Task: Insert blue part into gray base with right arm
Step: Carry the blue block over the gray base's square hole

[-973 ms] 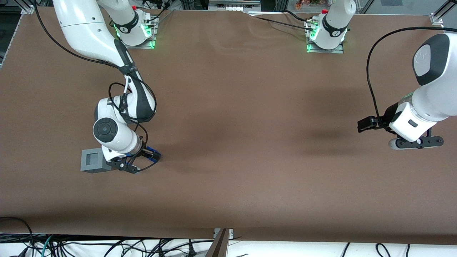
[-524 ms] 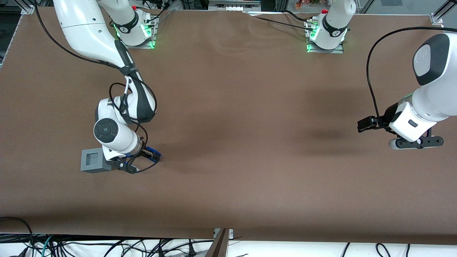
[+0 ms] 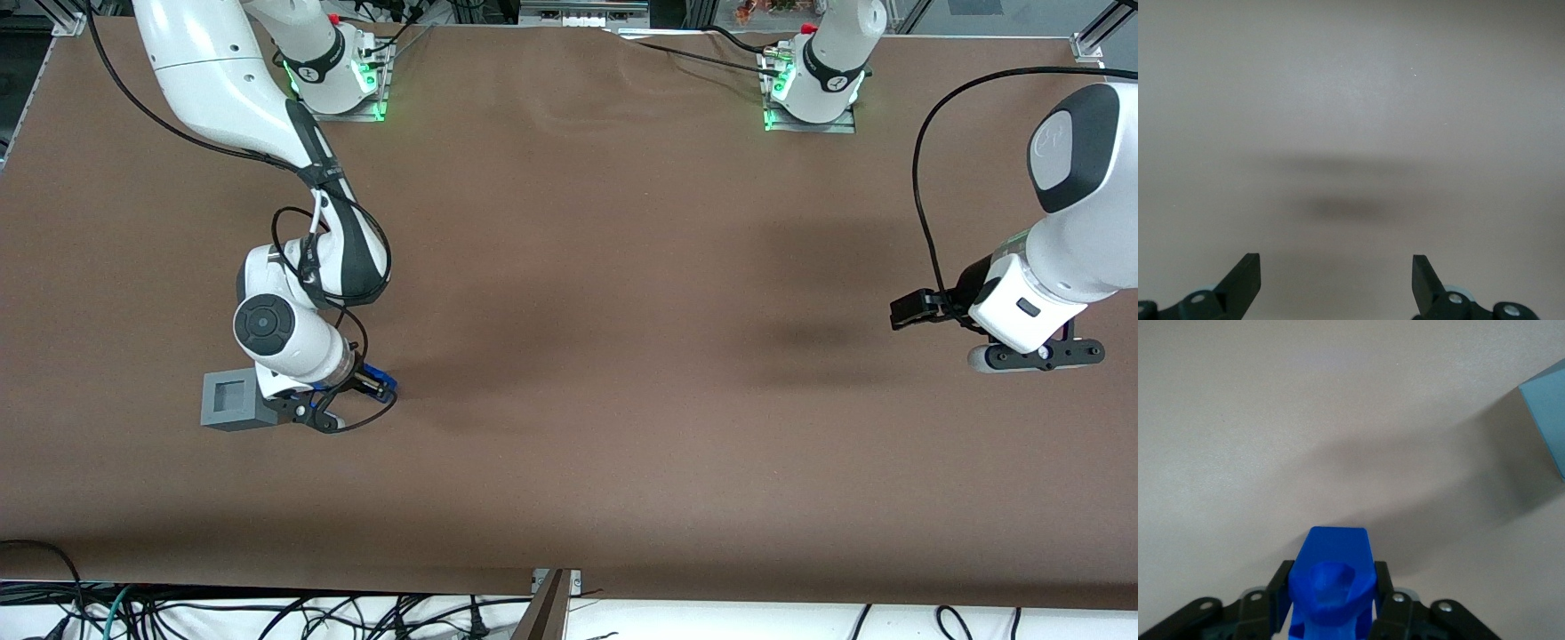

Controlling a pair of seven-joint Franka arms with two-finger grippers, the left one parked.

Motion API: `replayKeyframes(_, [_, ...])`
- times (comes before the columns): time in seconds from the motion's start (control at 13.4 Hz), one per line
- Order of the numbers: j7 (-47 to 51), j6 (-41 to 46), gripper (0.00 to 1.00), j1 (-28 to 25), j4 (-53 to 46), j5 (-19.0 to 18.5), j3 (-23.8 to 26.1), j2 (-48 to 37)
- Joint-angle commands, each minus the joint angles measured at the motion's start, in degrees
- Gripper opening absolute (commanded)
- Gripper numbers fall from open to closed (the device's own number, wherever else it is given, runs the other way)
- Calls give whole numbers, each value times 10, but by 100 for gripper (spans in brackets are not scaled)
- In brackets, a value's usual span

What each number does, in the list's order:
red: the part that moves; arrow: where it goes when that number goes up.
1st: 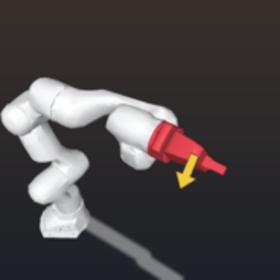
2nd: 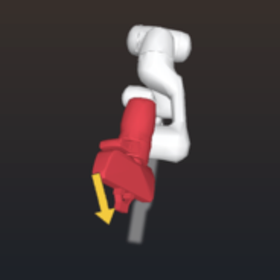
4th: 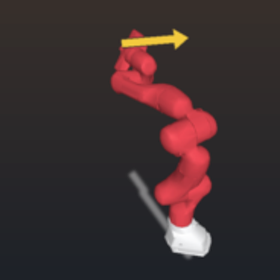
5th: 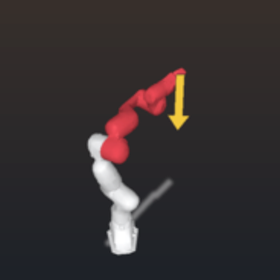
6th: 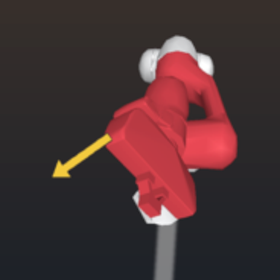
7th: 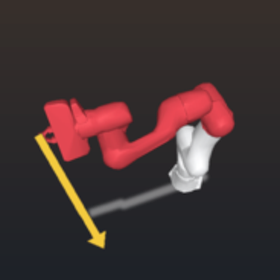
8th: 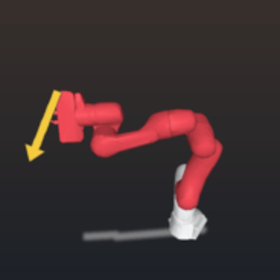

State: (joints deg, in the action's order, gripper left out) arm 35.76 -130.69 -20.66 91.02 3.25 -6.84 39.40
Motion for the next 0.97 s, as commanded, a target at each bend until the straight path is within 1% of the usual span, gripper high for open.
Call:
replayKeyframes(0.0, [-5, 0, 37, -2, -25, 4, -1, 7])
replayKeyframes(0.15, [-33, 24, 37, 0, -53, 1, -3, -1])
replayKeyframes(0.3, [-118, 80, 37, 10, -87, -2, -8, -12])
replayKeyframes(0.45, [-218, 125, 37, 38, -105, 0, -24, -21])
replayKeyframes(0.6, [-321, 146, 37, 78, -105, 3, -29, -41])
replayKeyframes(0.75, [-397, 172, 37, 113, -105, 1, -29, -53])
replayKeyframes(0.9, [-461, 177, 37, 140, -105, -1, -34, -56])
